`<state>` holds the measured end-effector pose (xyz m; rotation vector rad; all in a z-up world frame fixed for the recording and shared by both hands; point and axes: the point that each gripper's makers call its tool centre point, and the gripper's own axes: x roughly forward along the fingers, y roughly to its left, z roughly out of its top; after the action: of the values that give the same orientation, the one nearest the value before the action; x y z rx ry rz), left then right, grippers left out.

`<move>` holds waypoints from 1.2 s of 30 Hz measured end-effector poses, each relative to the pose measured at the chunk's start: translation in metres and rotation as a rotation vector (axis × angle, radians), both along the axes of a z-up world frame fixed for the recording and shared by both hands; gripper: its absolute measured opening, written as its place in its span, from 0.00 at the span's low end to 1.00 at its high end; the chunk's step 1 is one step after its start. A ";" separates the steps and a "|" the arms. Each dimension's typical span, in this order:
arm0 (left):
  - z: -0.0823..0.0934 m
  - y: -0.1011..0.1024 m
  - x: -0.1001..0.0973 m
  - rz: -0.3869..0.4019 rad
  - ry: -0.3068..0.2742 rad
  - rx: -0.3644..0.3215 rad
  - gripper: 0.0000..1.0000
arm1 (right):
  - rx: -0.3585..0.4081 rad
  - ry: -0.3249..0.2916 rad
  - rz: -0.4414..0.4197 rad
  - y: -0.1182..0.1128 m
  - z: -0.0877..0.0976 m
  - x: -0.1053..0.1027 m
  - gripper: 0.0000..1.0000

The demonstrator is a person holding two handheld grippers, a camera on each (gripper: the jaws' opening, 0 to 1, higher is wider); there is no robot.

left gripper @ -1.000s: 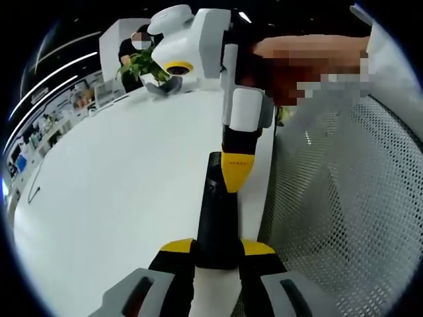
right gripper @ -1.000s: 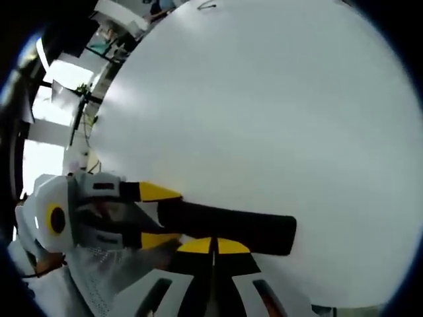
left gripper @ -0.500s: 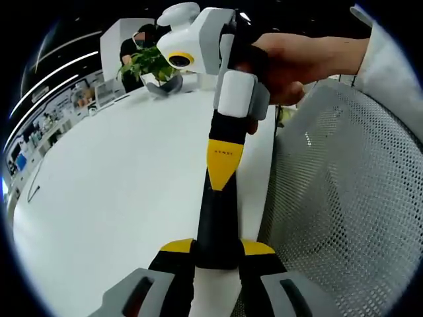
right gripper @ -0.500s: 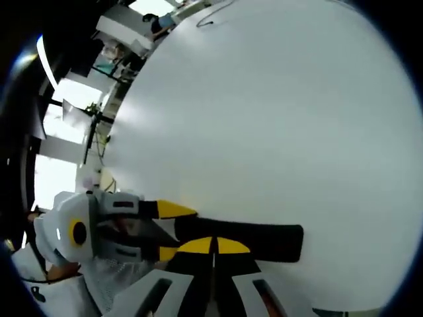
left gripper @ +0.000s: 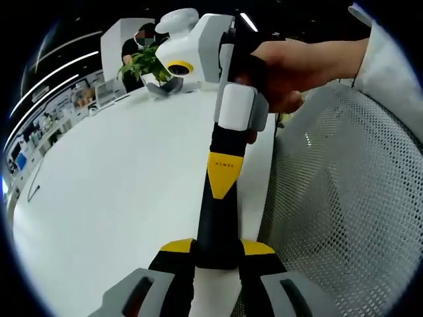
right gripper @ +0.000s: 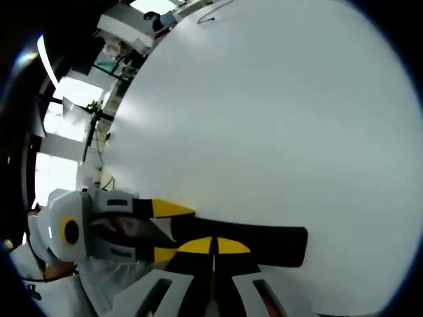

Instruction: Press the specified remote control buttons in sequence, fully releasing each button before pressing the next.

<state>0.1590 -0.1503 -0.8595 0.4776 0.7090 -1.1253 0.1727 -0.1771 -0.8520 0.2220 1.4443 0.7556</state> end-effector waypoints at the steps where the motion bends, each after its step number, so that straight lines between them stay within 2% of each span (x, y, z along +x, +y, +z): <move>1: 0.000 0.000 0.000 0.000 0.000 0.000 0.24 | 0.004 -0.001 -0.003 0.000 0.001 0.000 0.00; 8: 0.000 0.000 0.000 0.001 0.001 -0.001 0.24 | 0.009 -0.002 0.004 0.001 0.001 -0.001 0.00; 22: 0.000 0.000 0.001 0.005 0.001 0.001 0.24 | -0.038 -0.071 0.063 0.003 -0.001 0.000 0.00; 32: 0.000 0.000 0.000 0.002 0.000 0.005 0.24 | -0.037 -0.069 0.047 0.003 -0.001 0.000 0.00; 33: 0.000 0.000 0.000 0.002 -0.001 0.004 0.24 | -0.031 -0.047 0.008 0.003 0.000 0.000 0.00; 36: 0.000 0.000 0.000 0.001 -0.001 0.004 0.24 | -0.026 -0.047 0.005 0.002 0.000 0.000 0.00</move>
<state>0.1589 -0.1500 -0.8593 0.4810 0.7104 -1.1223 0.1726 -0.1751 -0.8517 0.1797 1.4100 0.7411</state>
